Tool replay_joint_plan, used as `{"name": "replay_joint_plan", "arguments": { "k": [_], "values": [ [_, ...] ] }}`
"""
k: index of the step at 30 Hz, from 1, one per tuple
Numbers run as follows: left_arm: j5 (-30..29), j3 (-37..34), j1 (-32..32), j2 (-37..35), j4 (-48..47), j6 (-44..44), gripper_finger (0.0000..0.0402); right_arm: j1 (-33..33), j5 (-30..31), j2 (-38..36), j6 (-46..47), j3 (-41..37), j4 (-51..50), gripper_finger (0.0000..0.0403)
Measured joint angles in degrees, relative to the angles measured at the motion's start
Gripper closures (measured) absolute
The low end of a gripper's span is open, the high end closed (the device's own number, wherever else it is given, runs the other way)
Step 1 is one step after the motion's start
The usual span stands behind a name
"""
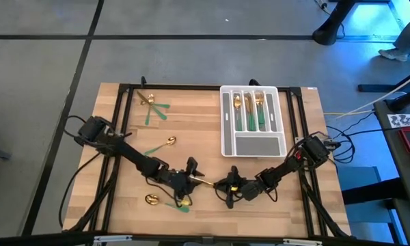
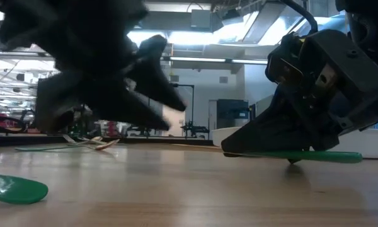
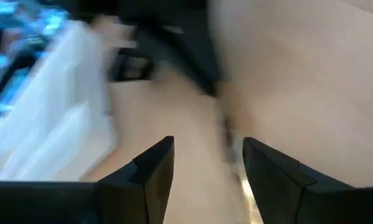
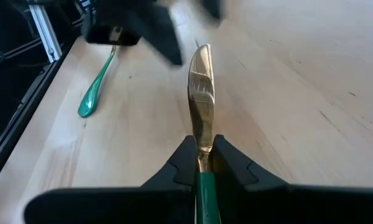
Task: Sort silverware
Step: Put the green knife into the silverware tray
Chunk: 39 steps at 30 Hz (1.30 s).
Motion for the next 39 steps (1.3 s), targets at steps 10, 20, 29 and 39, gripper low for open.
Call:
{"name": "replay_joint_plan", "arguments": {
  "k": [10,20,29,39],
  "values": [
    [-2.5,0.3,-2.2,5.8,3.1,6.8,0.0219,-0.1,0.1,0.0,-0.3,0.0,-0.1,0.0374],
    [-7.0,0.3,0.7,9.1,6.3,-0.3,0.0229,-0.1,0.4,0.0,-0.2,0.0,0.8,0.0374],
    [-4.8,0.2,1.8,9.1,4.6,-5.4,0.0308,-0.2,0.7,0.2,-1.1,0.0,3.1,0.0374],
    [-5.9,0.2,0.5,9.1,4.8,-7.7,0.0395,-0.1,2.5,0.3,-2.4,0.1,3.6,0.0329]
  ]
}}
